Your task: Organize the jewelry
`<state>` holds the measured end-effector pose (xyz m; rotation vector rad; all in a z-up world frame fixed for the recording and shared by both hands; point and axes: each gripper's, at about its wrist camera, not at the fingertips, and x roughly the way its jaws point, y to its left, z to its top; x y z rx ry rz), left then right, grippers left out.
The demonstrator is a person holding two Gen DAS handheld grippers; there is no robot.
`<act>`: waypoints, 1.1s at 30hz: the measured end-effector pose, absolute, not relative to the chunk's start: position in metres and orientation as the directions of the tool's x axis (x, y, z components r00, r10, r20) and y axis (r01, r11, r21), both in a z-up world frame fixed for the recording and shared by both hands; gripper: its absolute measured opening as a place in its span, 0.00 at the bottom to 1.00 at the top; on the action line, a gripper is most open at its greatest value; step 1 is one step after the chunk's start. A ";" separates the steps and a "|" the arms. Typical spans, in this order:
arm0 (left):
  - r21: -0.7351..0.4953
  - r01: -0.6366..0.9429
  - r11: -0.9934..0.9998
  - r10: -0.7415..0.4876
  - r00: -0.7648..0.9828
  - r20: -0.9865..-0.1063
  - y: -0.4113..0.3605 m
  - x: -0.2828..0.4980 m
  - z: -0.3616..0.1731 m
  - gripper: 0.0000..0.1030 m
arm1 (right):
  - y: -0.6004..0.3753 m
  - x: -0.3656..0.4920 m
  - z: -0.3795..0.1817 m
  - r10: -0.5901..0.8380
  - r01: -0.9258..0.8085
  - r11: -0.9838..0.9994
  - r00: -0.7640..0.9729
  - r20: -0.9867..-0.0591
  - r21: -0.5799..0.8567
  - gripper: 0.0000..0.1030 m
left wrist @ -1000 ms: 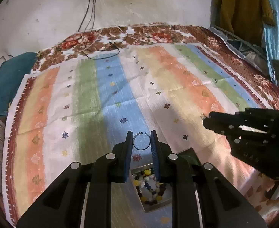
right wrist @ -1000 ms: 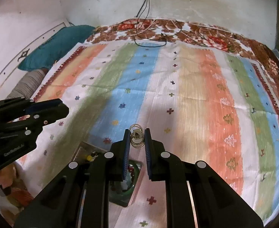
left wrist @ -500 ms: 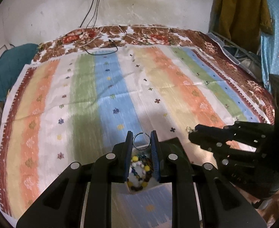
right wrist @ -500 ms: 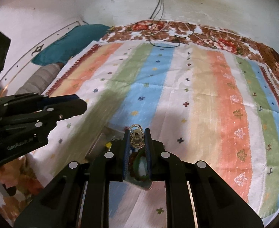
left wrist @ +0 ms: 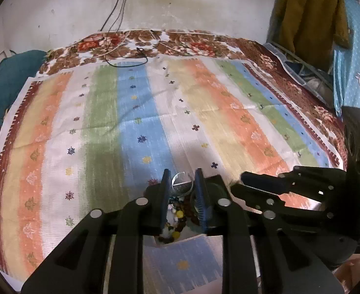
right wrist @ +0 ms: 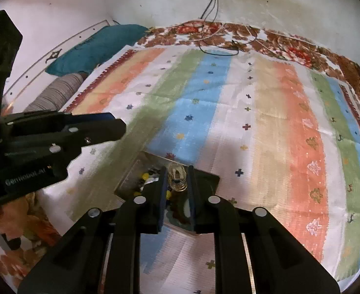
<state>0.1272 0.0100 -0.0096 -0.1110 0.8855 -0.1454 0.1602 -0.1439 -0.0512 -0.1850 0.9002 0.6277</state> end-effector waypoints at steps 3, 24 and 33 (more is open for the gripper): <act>-0.180 0.064 0.981 -0.180 0.629 -0.756 0.018 0.126 -0.007 0.29 | -0.152 0.162 -0.049 0.437 -0.562 0.817 0.460 -0.773 0.128 0.44; -0.104 0.107 0.989 -0.148 0.620 -0.771 0.010 0.079 -0.013 0.70 | -0.186 0.133 -0.040 0.417 -0.536 0.839 0.519 -0.746 0.096 0.62; -0.075 0.102 0.992 -0.123 0.629 -0.768 0.005 0.065 -0.015 0.88 | -0.198 0.120 -0.039 0.407 -0.515 0.853 0.548 -0.731 0.089 0.78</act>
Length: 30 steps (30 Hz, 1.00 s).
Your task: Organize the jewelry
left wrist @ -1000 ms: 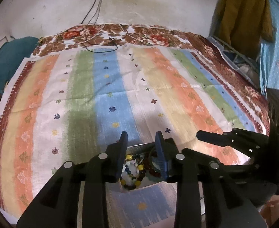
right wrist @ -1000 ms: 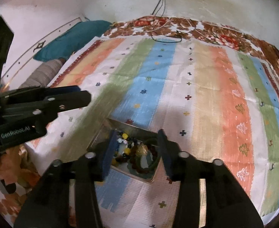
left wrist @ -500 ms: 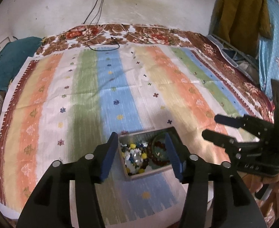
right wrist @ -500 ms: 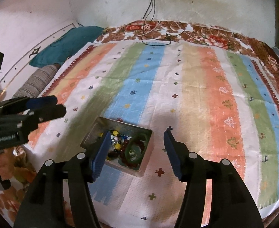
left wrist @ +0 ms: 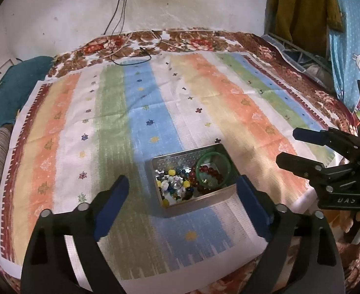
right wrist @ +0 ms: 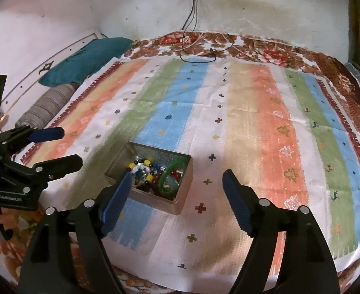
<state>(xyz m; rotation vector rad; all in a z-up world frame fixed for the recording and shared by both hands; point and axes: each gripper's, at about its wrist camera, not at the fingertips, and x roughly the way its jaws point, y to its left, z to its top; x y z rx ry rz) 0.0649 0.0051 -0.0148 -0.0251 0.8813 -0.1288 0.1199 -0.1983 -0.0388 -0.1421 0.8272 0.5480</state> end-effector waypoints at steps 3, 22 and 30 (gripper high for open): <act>-0.072 0.105 0.992 -0.123 0.629 -0.768 0.004 0.060 -0.017 0.94 | -0.201 0.115 -0.036 0.417 -0.514 0.852 0.557 -0.718 0.096 0.80; -0.069 0.028 0.997 -0.070 0.666 -0.742 0.013 0.033 -0.012 0.94 | -0.200 0.093 -0.029 0.432 -0.535 0.842 0.586 -0.686 0.073 0.93; -0.073 0.044 0.996 -0.083 0.678 -0.730 0.010 0.030 -0.009 0.94 | -0.198 0.092 -0.031 0.441 -0.551 0.831 0.577 -0.687 0.070 0.93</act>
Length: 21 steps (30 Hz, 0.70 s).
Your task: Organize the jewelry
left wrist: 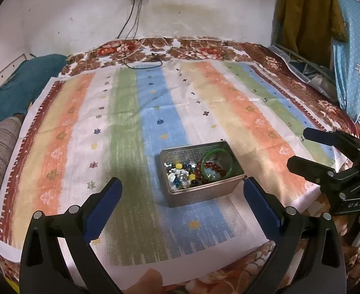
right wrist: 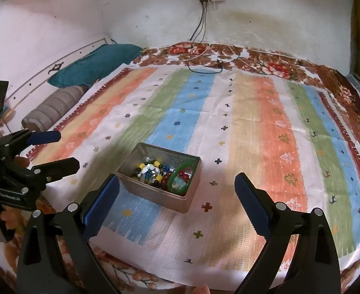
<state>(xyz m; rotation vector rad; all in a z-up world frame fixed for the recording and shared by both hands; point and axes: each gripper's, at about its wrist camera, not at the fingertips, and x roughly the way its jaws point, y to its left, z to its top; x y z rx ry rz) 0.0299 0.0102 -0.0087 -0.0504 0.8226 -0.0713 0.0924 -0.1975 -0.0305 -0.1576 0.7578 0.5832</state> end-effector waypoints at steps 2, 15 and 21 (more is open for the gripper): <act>-0.066 0.057 0.996 -0.087 0.688 -0.721 0.008 0.028 -0.006 0.94 | -0.198 0.093 -0.030 0.444 -0.552 0.831 0.576 -0.686 0.074 0.93; -0.060 0.072 0.996 -0.093 0.687 -0.721 0.003 0.027 -0.006 0.94 | -0.197 0.094 -0.031 0.467 -0.563 0.820 0.554 -0.689 0.104 0.93; -0.055 0.071 0.996 -0.089 0.682 -0.726 0.004 0.028 -0.008 0.94 | -0.196 0.093 -0.031 0.463 -0.565 0.819 0.553 -0.692 0.096 0.93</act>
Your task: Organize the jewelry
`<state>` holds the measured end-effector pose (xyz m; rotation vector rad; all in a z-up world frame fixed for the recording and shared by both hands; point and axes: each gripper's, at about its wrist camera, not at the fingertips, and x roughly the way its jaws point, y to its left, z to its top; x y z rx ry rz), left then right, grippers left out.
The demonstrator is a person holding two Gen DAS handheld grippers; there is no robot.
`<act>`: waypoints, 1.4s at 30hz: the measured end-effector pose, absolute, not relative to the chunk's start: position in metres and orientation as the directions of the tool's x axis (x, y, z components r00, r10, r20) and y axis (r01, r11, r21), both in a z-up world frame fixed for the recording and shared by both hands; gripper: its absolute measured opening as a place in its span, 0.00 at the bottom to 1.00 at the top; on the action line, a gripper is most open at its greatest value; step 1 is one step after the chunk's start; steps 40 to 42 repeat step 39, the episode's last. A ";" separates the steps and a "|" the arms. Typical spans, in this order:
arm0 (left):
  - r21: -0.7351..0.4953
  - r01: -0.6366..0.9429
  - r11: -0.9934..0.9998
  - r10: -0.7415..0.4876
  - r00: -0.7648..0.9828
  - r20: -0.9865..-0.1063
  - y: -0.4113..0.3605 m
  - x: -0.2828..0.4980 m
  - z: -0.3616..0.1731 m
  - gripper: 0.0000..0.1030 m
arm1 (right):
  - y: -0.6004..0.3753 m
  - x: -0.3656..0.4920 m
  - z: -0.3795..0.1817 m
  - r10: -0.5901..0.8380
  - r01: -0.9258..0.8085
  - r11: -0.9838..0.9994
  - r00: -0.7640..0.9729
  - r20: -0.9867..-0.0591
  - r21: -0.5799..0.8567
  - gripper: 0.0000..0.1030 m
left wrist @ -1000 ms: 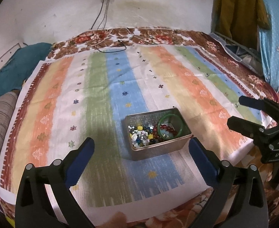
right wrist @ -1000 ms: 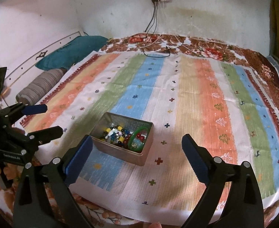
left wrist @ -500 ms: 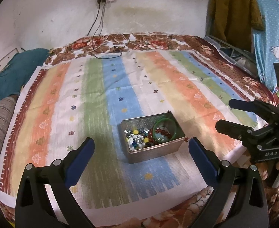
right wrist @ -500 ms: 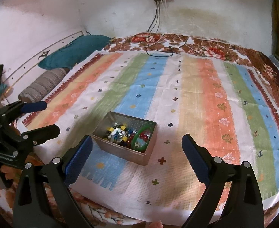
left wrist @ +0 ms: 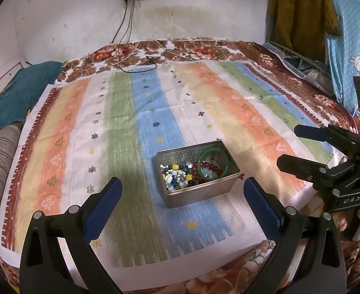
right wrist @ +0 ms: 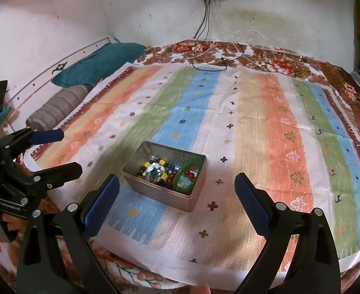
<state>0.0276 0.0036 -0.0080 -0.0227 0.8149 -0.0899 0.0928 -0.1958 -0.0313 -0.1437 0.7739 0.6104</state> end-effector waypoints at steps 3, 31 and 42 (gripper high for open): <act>-0.055 0.069 0.996 -0.087 0.684 -0.724 0.004 0.028 -0.008 0.94 | -0.195 0.093 -0.032 0.464 -0.566 0.819 0.552 -0.693 0.098 0.93; -0.047 0.074 0.996 -0.085 0.684 -0.725 0.006 0.027 -0.008 0.94 | -0.193 0.090 -0.034 0.467 -0.575 0.813 0.549 -0.694 0.092 0.93; -0.049 0.088 0.995 -0.096 0.672 -0.735 0.006 0.027 -0.012 0.94 | -0.193 0.090 -0.035 0.466 -0.576 0.812 0.548 -0.694 0.091 0.93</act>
